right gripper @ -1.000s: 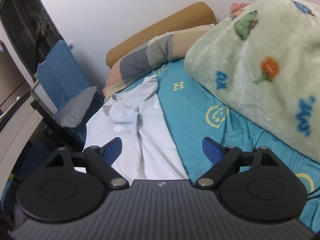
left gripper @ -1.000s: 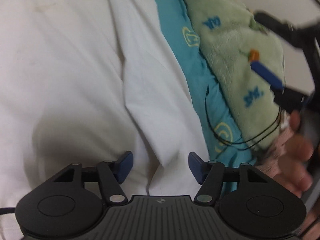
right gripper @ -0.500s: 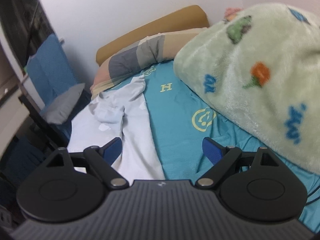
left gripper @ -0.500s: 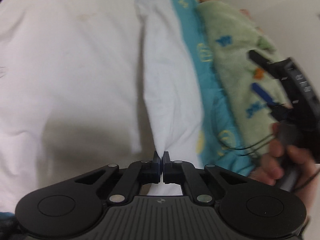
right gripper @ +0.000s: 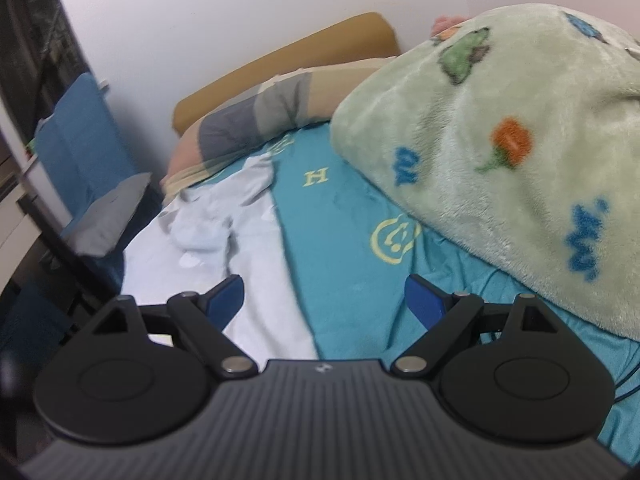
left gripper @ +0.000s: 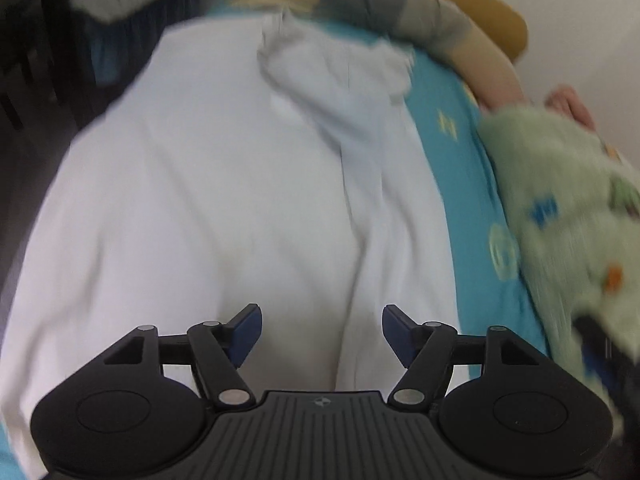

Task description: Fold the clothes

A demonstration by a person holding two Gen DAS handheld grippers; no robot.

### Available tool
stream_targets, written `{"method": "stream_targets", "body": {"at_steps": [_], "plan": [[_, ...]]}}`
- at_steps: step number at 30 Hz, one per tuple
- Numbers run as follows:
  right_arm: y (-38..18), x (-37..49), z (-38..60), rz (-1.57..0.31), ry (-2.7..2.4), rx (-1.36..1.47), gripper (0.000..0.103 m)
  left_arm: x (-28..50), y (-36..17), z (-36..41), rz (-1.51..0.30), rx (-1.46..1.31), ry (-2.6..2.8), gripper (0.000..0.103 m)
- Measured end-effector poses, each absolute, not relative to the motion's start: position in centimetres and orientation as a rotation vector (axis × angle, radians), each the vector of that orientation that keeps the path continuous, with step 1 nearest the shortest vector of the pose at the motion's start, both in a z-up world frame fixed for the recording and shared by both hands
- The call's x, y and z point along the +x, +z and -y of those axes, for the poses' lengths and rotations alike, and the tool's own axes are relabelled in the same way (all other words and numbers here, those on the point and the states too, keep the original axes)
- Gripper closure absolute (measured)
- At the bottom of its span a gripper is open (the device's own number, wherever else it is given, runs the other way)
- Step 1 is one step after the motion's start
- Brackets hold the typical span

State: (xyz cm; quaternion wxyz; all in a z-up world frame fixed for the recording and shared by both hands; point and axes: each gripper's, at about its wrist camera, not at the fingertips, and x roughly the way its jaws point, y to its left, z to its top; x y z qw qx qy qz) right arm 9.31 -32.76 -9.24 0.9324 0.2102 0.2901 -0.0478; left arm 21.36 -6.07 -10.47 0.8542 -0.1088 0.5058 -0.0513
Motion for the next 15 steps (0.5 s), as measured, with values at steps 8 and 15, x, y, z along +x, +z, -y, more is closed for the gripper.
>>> {"method": "stream_targets", "body": {"at_steps": [8,15], "plan": [[-13.2,14.2,33.2,-0.65,-0.169,0.417,0.014,31.9,-15.2,11.4,-0.88,0.006,-0.049,0.033],[-17.4,17.8,33.4,-0.733,-0.173,0.435,0.014,33.2,-18.8,12.4,-0.736,0.154,-0.043,0.07]]}}
